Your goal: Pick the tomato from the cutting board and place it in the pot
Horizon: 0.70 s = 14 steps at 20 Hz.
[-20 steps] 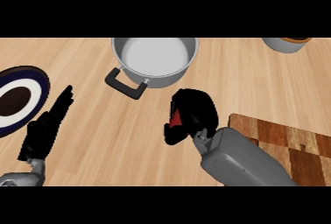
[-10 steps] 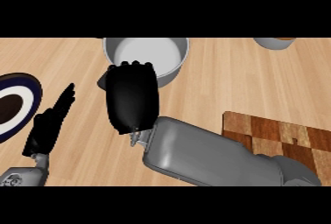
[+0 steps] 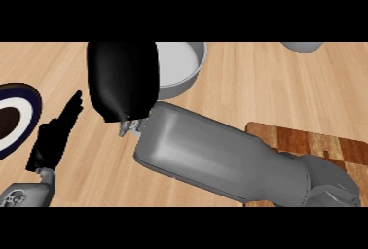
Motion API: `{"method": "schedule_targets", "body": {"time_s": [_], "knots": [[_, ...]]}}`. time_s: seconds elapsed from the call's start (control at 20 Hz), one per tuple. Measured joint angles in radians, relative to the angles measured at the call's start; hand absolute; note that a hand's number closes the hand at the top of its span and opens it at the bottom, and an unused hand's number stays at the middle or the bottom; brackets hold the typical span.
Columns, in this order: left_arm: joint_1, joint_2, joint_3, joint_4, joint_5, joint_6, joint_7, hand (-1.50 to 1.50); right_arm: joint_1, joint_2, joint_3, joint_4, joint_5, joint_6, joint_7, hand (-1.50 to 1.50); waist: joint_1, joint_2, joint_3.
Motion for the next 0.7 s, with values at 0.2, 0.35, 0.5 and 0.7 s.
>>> {"method": "schedule_targets", "body": {"time_s": [0.2,0.35,0.5,0.7], "knots": [[0.003,0.009,0.017,0.002,0.003,0.000,-0.011,0.00,-0.041,0.001,-0.022,0.091,-0.010,-0.091,-0.024,1.50,-0.011,0.003,0.001],[0.010,0.005,0.020,0.003,0.005,0.001,-0.015,0.00,-0.081,0.003,-0.044,0.169,-0.038,-0.155,-0.052,1.50,-0.013,0.006,0.001],[0.013,0.008,0.028,-0.006,0.007,0.003,-0.013,0.00,-0.114,0.005,-0.067,0.258,-0.071,-0.218,-0.087,1.50,-0.018,0.008,0.001],[0.010,-0.002,0.021,-0.007,-0.001,0.009,-0.013,0.00,-0.152,0.007,-0.088,0.377,-0.117,-0.286,-0.124,1.50,-0.022,0.012,0.001]]}}
